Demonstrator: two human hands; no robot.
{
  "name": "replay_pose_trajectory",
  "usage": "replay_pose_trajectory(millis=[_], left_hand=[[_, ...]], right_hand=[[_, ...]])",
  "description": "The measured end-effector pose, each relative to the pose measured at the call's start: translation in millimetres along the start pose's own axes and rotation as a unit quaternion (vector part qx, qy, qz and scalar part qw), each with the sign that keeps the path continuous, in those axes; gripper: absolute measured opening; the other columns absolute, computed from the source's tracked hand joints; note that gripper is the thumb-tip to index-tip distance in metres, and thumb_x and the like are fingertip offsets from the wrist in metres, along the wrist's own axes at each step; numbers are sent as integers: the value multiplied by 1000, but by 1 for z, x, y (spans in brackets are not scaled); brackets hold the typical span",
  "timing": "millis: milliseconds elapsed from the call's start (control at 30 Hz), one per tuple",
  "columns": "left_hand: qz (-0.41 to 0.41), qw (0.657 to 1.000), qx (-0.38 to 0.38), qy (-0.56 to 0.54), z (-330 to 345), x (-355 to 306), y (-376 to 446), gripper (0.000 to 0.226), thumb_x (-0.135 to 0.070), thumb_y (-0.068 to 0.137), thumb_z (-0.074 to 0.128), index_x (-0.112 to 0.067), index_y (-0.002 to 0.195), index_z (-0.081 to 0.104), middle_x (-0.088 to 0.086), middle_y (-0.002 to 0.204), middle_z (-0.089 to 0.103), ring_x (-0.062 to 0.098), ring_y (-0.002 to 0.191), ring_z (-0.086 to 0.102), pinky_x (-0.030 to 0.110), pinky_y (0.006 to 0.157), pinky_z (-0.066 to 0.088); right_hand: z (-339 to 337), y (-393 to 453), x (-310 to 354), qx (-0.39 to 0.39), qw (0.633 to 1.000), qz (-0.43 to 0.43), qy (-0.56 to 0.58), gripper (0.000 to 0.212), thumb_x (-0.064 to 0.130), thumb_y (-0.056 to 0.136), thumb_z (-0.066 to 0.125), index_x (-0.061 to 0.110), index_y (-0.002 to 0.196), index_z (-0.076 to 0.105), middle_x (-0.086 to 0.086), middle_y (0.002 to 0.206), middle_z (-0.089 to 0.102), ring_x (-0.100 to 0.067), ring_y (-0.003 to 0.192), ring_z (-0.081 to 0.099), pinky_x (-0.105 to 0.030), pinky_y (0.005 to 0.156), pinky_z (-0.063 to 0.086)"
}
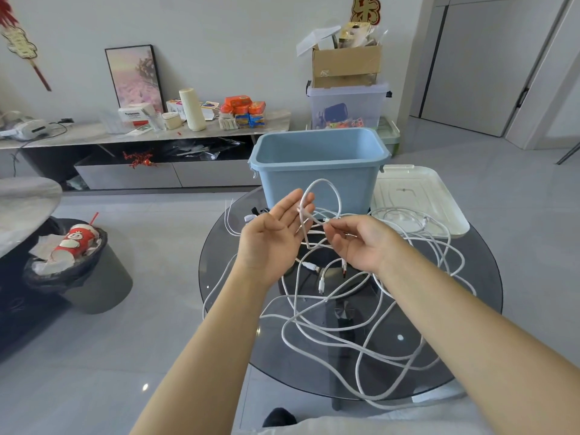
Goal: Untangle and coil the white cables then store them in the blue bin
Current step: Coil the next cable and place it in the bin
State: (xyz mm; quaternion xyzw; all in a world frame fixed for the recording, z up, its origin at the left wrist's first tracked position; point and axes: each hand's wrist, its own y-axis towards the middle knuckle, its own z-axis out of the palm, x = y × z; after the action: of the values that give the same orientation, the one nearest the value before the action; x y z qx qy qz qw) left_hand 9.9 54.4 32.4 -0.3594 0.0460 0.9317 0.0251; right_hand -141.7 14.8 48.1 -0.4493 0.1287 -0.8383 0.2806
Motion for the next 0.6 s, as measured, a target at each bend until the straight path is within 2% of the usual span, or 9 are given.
replay_pose_trajectory(millis=[133, 200, 267, 367, 400, 467, 533, 567, 600], left_hand=[[23, 995, 18, 95, 2, 6, 1, 55, 10, 73, 46, -13, 124, 51, 6, 119, 65, 17, 113, 60, 29, 100, 45], [34, 988, 2, 149, 3, 9, 3, 44, 11, 85, 50, -12, 123, 52, 5, 116, 65, 15, 110, 61, 26, 96, 49], [44, 985, -26, 166, 3, 11, 5, 27, 2, 95, 42, -8, 115, 56, 5, 110, 67, 17, 108, 62, 27, 94, 50], [46, 987, -54, 146, 3, 12, 5, 23, -5, 98, 39, -4, 100, 62, 5, 104, 69, 20, 105, 62, 32, 97, 48], [44, 989, -61, 129, 4, 12, 5, 24, -7, 99, 38, -4, 97, 62, 6, 103, 69, 20, 103, 63, 34, 97, 48], [41, 994, -76, 73, 8, 10, 5, 25, -9, 100, 38, -5, 90, 61, 7, 96, 72, 17, 94, 68, 34, 94, 50], [50, 994, -93, 30, 11, 7, 6, 25, -10, 101, 37, -7, 88, 58, 4, 87, 73, 13, 83, 70, 32, 90, 50], [56, 993, -104, 22, 11, 5, 7, 25, -11, 101, 37, -8, 88, 57, 2, 83, 73, 12, 78, 70, 30, 87, 51], [61, 992, -112, 20, 10, 3, 7, 24, -12, 101, 37, -9, 89, 57, -1, 78, 72, 10, 73, 69, 28, 83, 51]], right_hand=[[3, 2, -4, -7, 1000, -19, 10, 10, -9, 87, 51, -1, 82, 55, -10, 53, 64, -14, 46, 64, -16, 41, 49], [6, 3, -6, -4, 1000, -17, 16, 10, -9, 87, 51, -2, 83, 56, -10, 52, 64, -13, 46, 64, -16, 41, 48], [8, 2, -7, -1, 1000, -10, 14, 10, -9, 87, 51, -2, 83, 56, -9, 53, 64, -12, 45, 63, -15, 39, 47], [8, 3, -8, 7, 1000, 0, -8, 9, -5, 87, 54, 0, 82, 59, -7, 59, 64, -10, 47, 63, -14, 38, 45], [8, 3, -9, 10, 999, 2, -35, 8, -2, 86, 57, 4, 82, 60, -5, 61, 64, -9, 48, 62, -15, 40, 44], [6, 8, -13, 0, 986, -20, -164, 1, 12, 84, 64, 13, 84, 63, -1, 74, 66, -9, 57, 59, -19, 50, 45], [2, 13, -18, -4, 940, -91, -328, 8, 27, 84, 66, 20, 88, 65, 1, 96, 69, -11, 81, 62, -25, 75, 46], [1, 13, -21, 9, 913, -123, -388, 11, 33, 88, 61, 22, 89, 64, 0, 105, 69, -10, 94, 61, -28, 86, 41], [1, 11, -22, 37, 890, -136, -434, 18, 38, 94, 52, 23, 92, 63, -2, 110, 68, -9, 102, 58, -28, 89, 36]])
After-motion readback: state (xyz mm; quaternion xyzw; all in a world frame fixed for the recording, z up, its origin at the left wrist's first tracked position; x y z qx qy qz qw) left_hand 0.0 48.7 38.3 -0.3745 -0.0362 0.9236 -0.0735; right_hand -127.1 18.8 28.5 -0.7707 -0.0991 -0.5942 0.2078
